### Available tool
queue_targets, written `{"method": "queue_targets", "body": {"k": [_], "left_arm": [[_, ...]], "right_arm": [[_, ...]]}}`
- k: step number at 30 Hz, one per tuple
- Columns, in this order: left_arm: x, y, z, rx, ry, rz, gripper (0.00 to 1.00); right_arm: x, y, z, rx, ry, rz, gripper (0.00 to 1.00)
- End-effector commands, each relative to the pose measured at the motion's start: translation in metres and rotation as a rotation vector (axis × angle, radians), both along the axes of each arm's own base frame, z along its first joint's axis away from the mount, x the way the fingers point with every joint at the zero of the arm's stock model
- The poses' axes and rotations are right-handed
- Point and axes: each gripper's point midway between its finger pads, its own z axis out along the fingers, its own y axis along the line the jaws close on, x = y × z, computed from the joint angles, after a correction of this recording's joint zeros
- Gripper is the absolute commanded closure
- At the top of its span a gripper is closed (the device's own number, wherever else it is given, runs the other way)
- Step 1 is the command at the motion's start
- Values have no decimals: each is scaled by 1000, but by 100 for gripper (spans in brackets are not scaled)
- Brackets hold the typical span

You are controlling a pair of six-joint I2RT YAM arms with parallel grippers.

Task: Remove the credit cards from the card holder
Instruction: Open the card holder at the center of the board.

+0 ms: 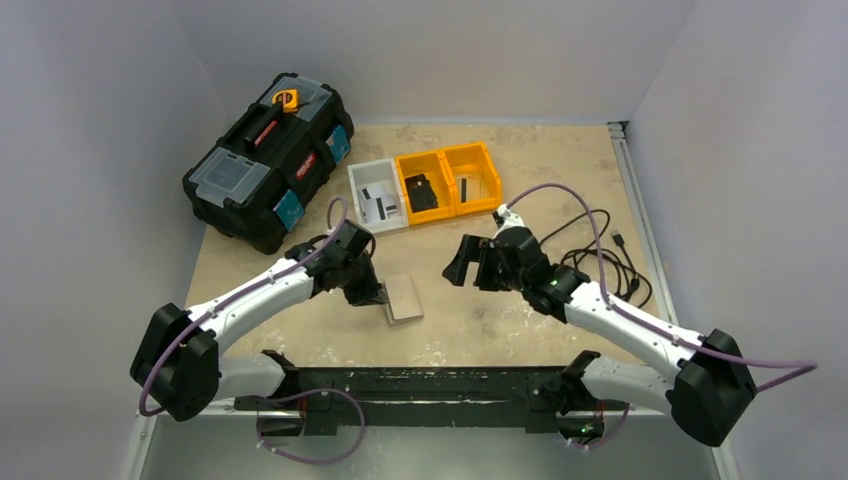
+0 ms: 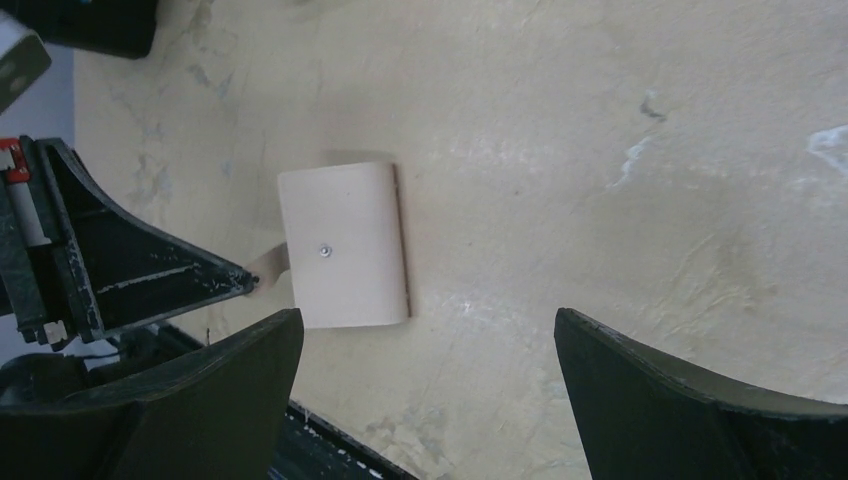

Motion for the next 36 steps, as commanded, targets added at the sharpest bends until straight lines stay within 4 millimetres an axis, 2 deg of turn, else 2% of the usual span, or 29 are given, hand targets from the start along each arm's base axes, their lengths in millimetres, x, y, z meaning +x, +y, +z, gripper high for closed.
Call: {"method": "queue_targets", "body": {"k": [1, 6, 9, 15, 22, 25, 28, 32, 36], "left_arm": [[9, -29, 36, -157, -95, -49, 100], [10, -42, 62, -252, -181, -121, 100], [8, -45, 71, -276, -201, -143, 100], [8, -48, 73, -284, -201, -162, 100], [8, -44, 67, -255, -189, -160, 100], [7, -41, 66, -233, -186, -161, 100], [6, -36, 63, -204, -182, -164, 100], [5, -34, 62, -181, -179, -178, 100], [5, -33, 63, -177, -187, -195, 100]], "right_arm": [[0, 28, 5, 57, -19, 14, 1], [-4, 49, 1, 24, -24, 56, 3], [-5, 61, -4, 6, -18, 81, 6], [-1, 81, -10, -3, -21, 108, 10], [8, 73, -26, -71, -11, 54, 16], [6, 70, -35, -91, 9, 49, 21], [9, 59, -40, -143, 10, 11, 24], [10, 58, -25, -139, -37, 20, 27], [8, 71, -14, -109, -57, 63, 28]]}}
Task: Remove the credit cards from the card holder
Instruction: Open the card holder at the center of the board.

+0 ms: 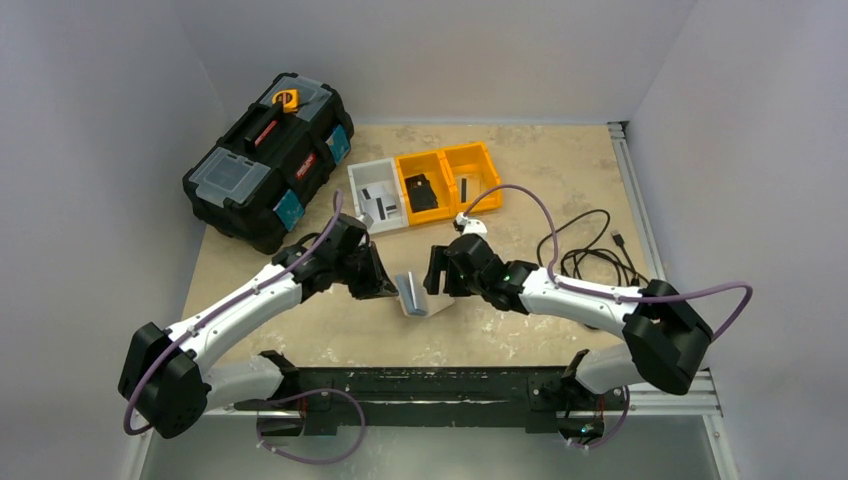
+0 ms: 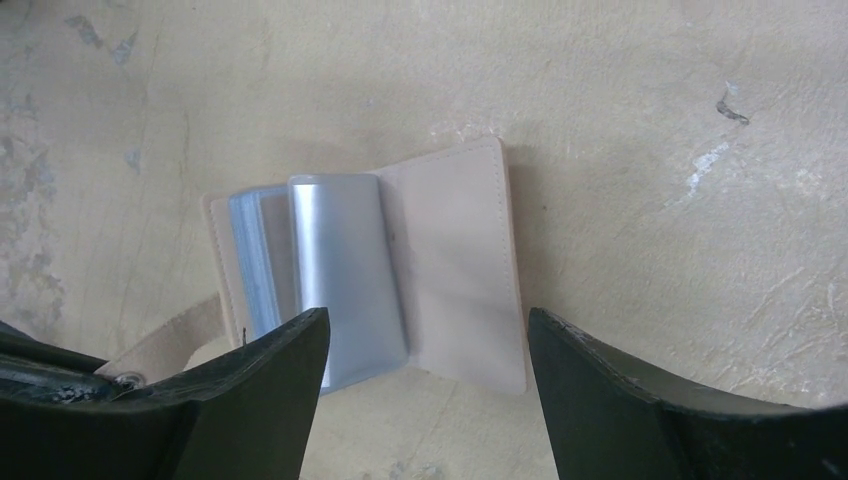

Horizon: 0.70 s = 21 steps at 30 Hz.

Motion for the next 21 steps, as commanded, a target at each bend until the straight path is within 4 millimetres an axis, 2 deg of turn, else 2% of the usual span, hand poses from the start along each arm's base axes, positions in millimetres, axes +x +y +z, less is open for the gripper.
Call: {"method": "queue_targets", "body": {"k": [1, 7, 15, 18, 21], "left_arm": [[8, -4, 17, -5, -66, -33, 100], [8, -4, 19, -6, -72, -42, 100], [8, -2, 18, 8, -70, -43, 100], [7, -1, 16, 17, -65, -41, 100], [6, 3, 13, 39, -58, -38, 100]], "right_arm": [[9, 21, 37, 58, -80, 33, 28], [14, 40, 33, 52, -64, 70, 29], [14, 50, 9, 29, -5, 75, 31], [15, 46, -2, -2, 12, 61, 38], [12, 41, -8, -10, 23, 50, 53]]}}
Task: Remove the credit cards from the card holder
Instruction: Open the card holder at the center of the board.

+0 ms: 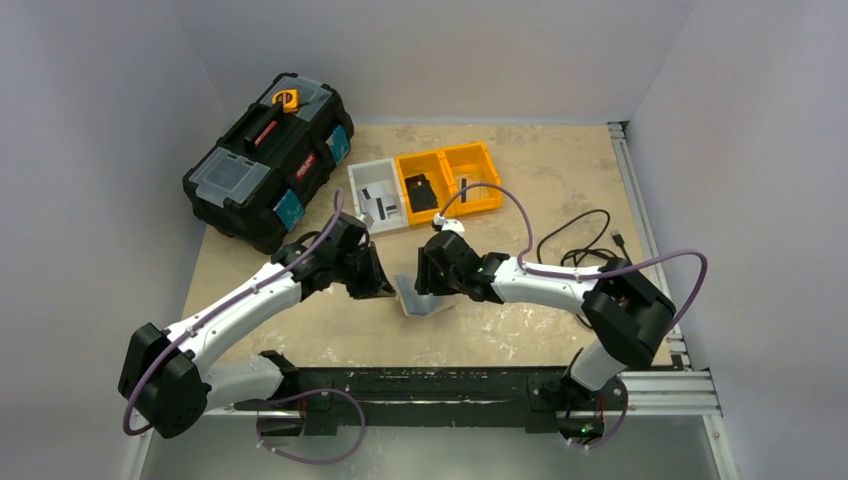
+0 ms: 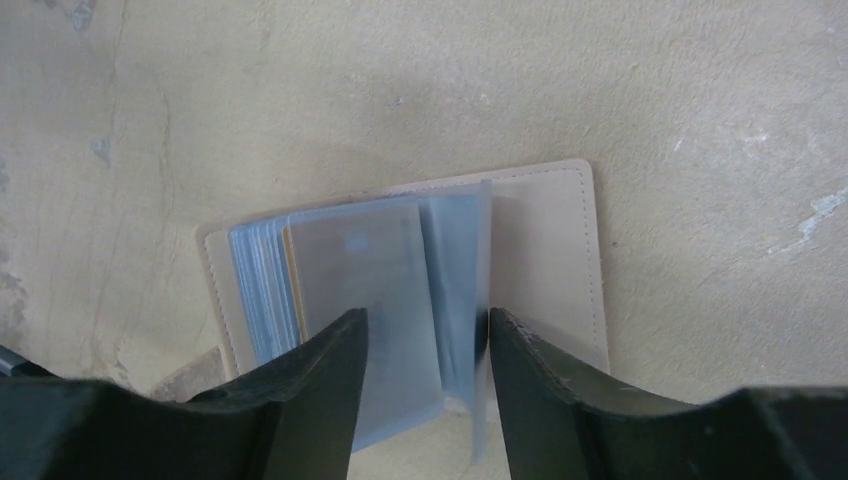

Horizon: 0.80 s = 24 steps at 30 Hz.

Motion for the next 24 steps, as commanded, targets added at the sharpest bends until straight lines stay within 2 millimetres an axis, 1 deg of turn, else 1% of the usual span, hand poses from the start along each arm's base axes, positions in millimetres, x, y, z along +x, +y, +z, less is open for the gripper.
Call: {"method": "queue_targets", "body": {"k": [1, 3, 7, 13, 18, 20, 21, 24], "left_arm": [[7, 1, 10, 17, -41, -8, 100], [6, 6, 5, 47, -39, -4, 100], [2, 17, -9, 114, -18, 1, 100], [-9, 28, -37, 157, 30, 8, 100], [-14, 40, -54, 213, 47, 18, 100], [-14, 43, -56, 233, 46, 19, 98], [-14, 43, -54, 236, 41, 17, 94], [-8, 45, -39, 237, -2, 17, 77]], "right_arm": [[3, 6, 10, 38, -19, -15, 59], [1, -3, 7, 18, -17, -34, 70], [-6, -21, 3, -4, -20, -65, 86], [-21, -43, -10, -25, 5, -85, 100], [-29, -53, -13, -29, 12, -91, 100], [-31, -55, -13, -28, 15, -90, 100], [-32, -55, -11, -24, 14, -87, 100], [-34, -56, -8, -14, 14, -86, 100]]}}
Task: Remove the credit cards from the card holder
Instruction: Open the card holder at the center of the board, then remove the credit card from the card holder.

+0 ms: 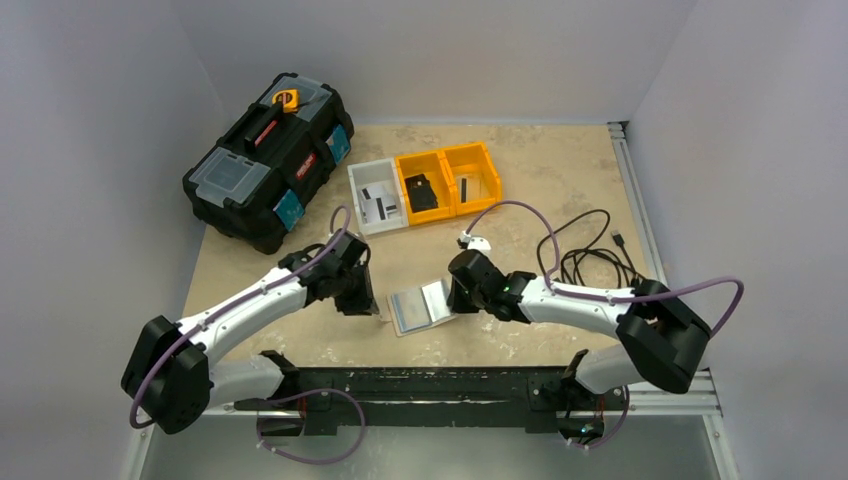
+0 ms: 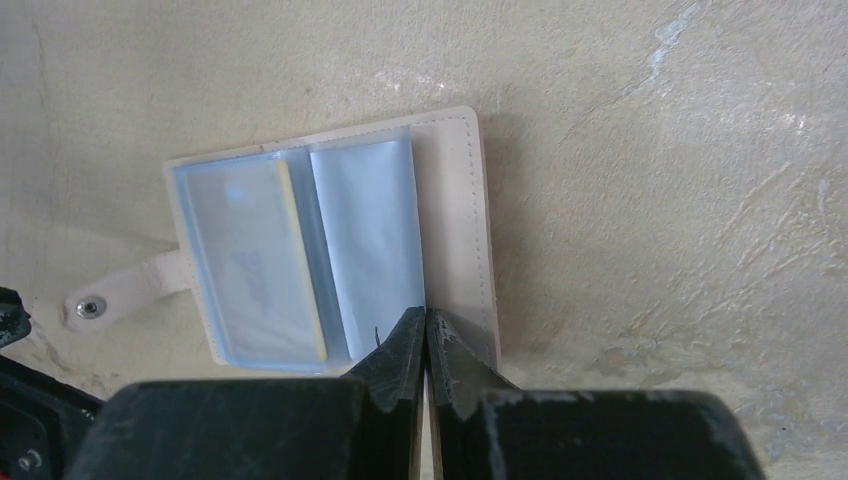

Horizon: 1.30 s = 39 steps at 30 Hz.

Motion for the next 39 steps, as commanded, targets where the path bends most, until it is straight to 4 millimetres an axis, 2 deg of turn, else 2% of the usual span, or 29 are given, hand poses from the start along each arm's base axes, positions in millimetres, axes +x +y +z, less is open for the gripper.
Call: {"method": "queue_targets", "body": {"k": [1, 3, 6, 8, 11, 14, 16, 18, 22, 27, 29, 32, 35, 39], "left_arm": [[14, 3, 25, 18, -100, -16, 73], [17, 3, 42, 11, -136, -26, 67], [21, -9, 68, -51, -185, -53, 65], [23, -26, 79, -118, -195, -77, 67], [24, -63, 82, -207, -173, -128, 73], [26, -90, 65, -211, -122, -154, 79], [31, -97, 45, -190, -92, -145, 86], [34, -96, 23, -145, -66, -129, 93], [37, -82, -15, -39, -38, -99, 100], [33, -70, -41, 22, -13, -80, 100], [31, -69, -49, 32, -2, -84, 100], [30, -69, -54, 33, 7, -84, 100], [29, -66, -57, 48, 13, -79, 100], [28, -62, -56, 56, 10, -71, 100]], "right_arm": [[1, -4, 11, 20, -28, -26, 100], [0, -4, 13, 25, -27, -26, 100], [-3, -6, 14, 31, -23, -28, 100], [-5, -9, 13, 34, -19, -33, 100], [-9, -14, 12, 37, -13, -47, 100], [-12, -19, 8, 38, -3, -61, 100], [-14, -21, 6, 36, 1, -68, 100], [-14, -24, 5, 33, -1, -76, 100], [-17, -28, 2, 26, 10, -92, 100], [-22, -29, -2, 30, 23, -75, 100], [-20, -28, 3, 32, 12, -67, 95], [-15, -23, 20, 41, -17, -49, 77], [-8, -17, 52, 71, -66, -30, 61], [-1, -1, 104, 152, -127, 4, 54]]}}
